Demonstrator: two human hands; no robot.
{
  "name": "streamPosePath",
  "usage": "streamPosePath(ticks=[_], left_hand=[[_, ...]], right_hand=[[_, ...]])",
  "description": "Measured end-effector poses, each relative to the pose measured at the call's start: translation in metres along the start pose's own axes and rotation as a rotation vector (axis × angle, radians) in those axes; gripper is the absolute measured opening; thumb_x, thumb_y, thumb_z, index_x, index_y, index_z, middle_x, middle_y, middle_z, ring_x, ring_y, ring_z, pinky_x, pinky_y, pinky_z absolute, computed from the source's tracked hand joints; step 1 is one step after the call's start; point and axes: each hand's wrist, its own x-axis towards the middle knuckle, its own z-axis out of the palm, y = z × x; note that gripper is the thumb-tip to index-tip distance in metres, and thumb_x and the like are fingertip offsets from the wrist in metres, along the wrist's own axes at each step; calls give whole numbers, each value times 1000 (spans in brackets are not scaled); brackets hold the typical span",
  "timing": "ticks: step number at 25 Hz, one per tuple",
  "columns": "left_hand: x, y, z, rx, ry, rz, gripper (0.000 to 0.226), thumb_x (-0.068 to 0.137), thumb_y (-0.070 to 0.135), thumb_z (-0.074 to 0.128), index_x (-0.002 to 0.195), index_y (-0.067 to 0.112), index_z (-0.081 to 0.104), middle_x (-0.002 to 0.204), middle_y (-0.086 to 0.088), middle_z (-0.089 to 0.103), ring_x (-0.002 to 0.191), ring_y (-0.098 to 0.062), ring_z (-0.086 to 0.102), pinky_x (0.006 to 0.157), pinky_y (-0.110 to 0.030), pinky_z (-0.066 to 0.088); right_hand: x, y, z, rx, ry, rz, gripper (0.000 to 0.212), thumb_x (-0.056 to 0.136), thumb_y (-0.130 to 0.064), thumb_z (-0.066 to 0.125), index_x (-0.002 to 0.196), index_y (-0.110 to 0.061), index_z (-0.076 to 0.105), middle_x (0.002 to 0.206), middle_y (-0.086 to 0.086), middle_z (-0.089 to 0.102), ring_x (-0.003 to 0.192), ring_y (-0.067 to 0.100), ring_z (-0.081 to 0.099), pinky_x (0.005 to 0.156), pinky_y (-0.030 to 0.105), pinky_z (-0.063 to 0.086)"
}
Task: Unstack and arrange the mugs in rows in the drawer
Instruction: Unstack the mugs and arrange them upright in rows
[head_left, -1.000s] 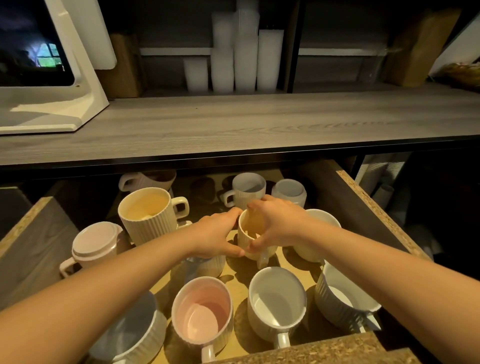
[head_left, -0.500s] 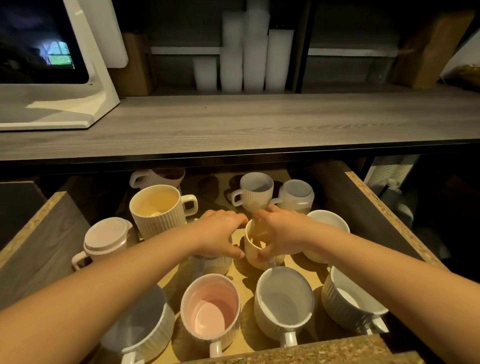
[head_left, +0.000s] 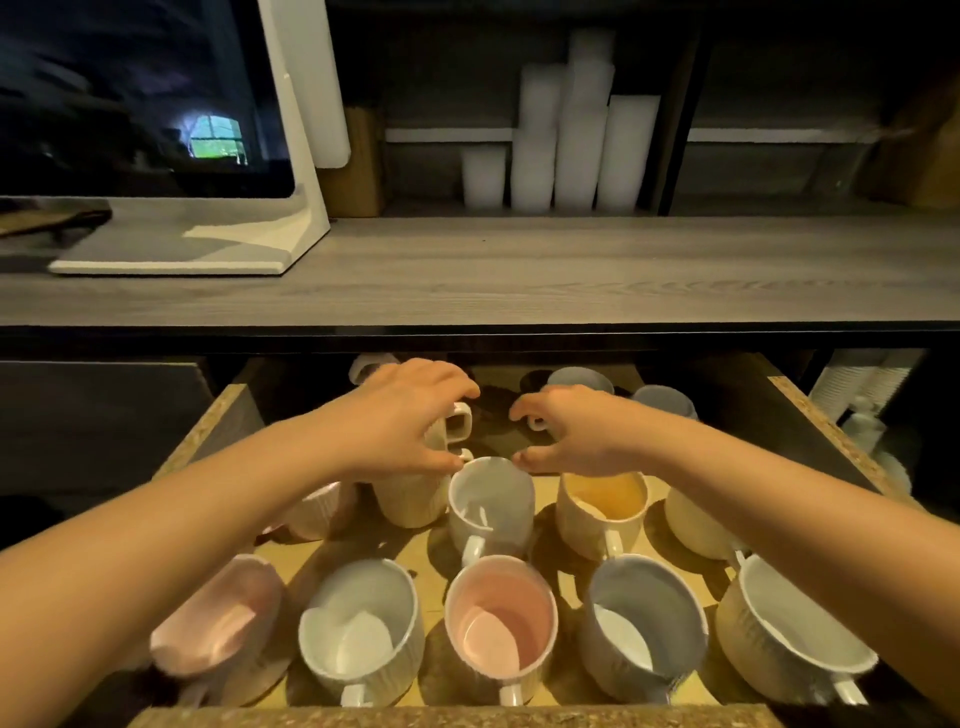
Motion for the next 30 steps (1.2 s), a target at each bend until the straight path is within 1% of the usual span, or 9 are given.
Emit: streamPosePath(ticks=[7,12,15,17,20,23,25,27,30], left_hand=[[-28,-37,12,-134,89,-232,84,81,51,62,147,26,16,153,3,27,137,-18,30,110,-36,31],[-30,-50,27,-372,104,-317,75,79,45,67,140,23,29,141,1,44,120,-14,48,94,-28,46],[-30,-56,36,-463,121,-346,76,78,44,69,139,24,29,140,1,44,119,-14,48,90,-25,45],[-31,-58,42,-475,136,-349,76,77,44,70,138,26,30,140,3,44,120,-14,48,90,-24,44],[-30,-56,52,-542,170,-326,75,75,42,73,135,29,30,138,8,43,120,-10,46,90,-22,43],[-25,-51,58,-715,218,-311,74,75,36,75,132,31,28,123,15,41,111,-2,42,76,-7,38],[-23,-49,61,-766,249,-311,72,74,33,76,129,32,30,117,18,39,108,0,42,68,-3,34],[-23,-50,60,-769,273,-300,72,73,32,77,129,32,32,116,19,40,106,2,41,69,-2,33],[-24,-54,52,-737,263,-234,75,70,30,80,129,33,34,116,21,42,104,3,43,70,-1,35]], right_hand=[[39,-50,10,138,66,-46,72,85,-35,65,145,-20,28,145,7,41,126,25,47,98,35,45],[49,-54,16,259,89,-89,69,84,-30,68,143,-20,33,142,4,45,125,20,47,92,25,42],[46,-53,17,285,114,-90,63,84,-29,67,140,-18,38,138,3,50,121,18,51,85,20,41],[44,-53,19,315,139,-79,57,85,-29,66,135,-18,44,130,2,56,110,14,56,82,20,45],[42,-58,24,362,175,-39,51,84,-31,66,131,-19,49,120,1,61,92,7,54,74,18,47],[42,-58,25,413,187,-11,47,85,-32,65,128,-18,52,105,0,63,81,7,55,60,12,46],[43,-56,24,422,174,-5,49,85,-32,66,129,-18,51,98,-4,60,75,6,56,57,10,46],[45,-53,23,411,151,-12,59,82,-33,68,135,-21,44,113,-2,61,88,7,57,67,14,49],[48,-54,16,325,79,-86,81,77,-34,74,143,-31,27,143,-3,42,121,13,47,86,22,45]])
